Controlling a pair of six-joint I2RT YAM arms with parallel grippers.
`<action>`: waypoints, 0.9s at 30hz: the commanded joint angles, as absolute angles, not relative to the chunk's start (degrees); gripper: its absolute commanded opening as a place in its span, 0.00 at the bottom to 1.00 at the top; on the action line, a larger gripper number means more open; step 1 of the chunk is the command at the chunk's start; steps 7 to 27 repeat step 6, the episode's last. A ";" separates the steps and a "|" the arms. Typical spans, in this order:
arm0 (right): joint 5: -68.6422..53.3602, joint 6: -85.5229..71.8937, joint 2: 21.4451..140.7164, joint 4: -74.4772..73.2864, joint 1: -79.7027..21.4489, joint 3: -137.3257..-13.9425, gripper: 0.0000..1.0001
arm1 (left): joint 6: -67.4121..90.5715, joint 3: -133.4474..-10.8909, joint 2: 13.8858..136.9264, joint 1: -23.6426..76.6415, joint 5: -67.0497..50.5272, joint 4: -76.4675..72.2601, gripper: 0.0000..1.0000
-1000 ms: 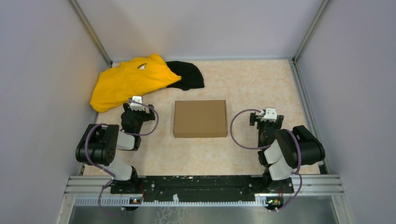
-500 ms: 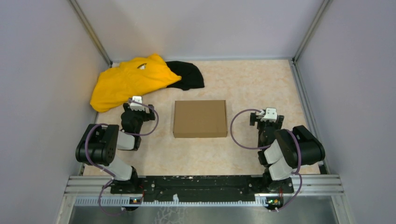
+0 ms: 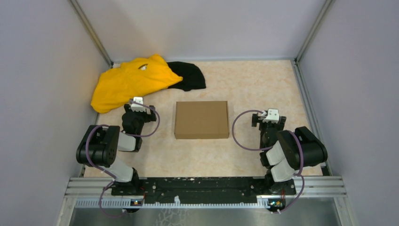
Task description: Fold the paper box
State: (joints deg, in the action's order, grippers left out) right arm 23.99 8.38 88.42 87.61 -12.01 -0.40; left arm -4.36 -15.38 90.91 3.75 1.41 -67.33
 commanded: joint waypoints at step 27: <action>24.56 7.29 88.58 96.97 -12.39 0.49 0.99 | -4.66 -15.12 90.96 3.43 0.36 -70.09 0.99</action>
